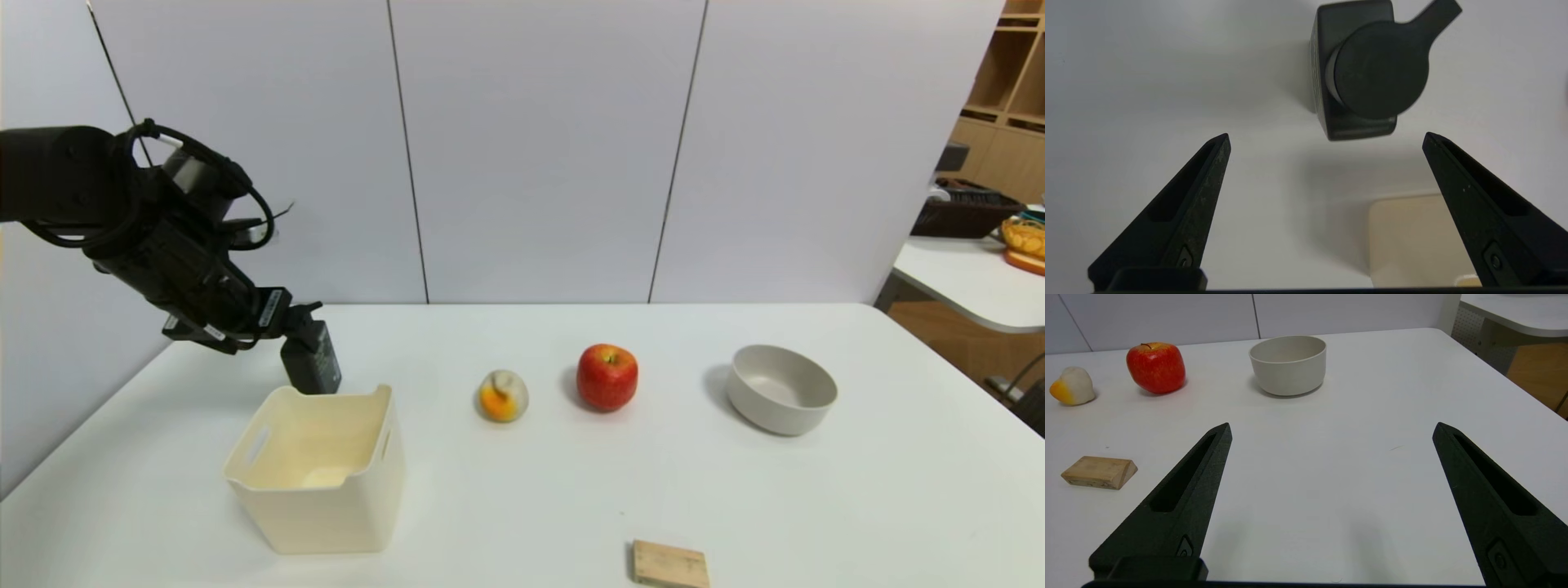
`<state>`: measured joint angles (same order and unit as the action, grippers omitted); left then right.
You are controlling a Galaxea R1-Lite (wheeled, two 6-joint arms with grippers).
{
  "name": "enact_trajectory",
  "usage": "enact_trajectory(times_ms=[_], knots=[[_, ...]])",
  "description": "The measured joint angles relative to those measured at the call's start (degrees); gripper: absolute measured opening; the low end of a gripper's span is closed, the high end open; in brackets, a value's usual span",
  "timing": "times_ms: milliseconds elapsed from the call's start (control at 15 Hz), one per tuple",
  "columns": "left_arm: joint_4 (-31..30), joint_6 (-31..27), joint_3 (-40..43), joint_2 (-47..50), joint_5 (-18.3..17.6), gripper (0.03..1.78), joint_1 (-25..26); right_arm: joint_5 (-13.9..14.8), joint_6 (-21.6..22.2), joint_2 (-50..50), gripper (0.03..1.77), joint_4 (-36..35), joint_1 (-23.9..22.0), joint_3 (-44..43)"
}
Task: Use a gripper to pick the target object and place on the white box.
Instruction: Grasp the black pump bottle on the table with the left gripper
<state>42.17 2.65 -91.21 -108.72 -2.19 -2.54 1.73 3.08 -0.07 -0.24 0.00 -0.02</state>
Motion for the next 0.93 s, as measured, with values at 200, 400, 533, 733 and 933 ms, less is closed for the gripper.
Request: enact_trajectory(times_ms=[200,400,533,733,933], knots=[[-5.66,-0.04,3.61,-0.18,0.0,1.69,-0.11,-0.06,0.0,0.0,1.7,0.0,0.0,0.0],[-9.23,-0.06,6.75,-0.21,0.0,1.69,-0.02,-0.06,0.0,0.0,1.7,0.0,0.0,0.0],[-10.53,-0.06,8.52,-0.02,0.0,1.69,0.04,-0.05,0.02,0.0,1.7,0.02,0.0,0.0],[-15.85,-0.06,12.17,0.09,0.02,1.69,0.11,-0.05,0.0,0.0,1.7,0.0,0.0,0.0],[-24.78,-0.12,17.26,0.26,0.02,1.69,0.17,-0.05,0.02,0.0,1.7,0.02,0.0,-0.02]])
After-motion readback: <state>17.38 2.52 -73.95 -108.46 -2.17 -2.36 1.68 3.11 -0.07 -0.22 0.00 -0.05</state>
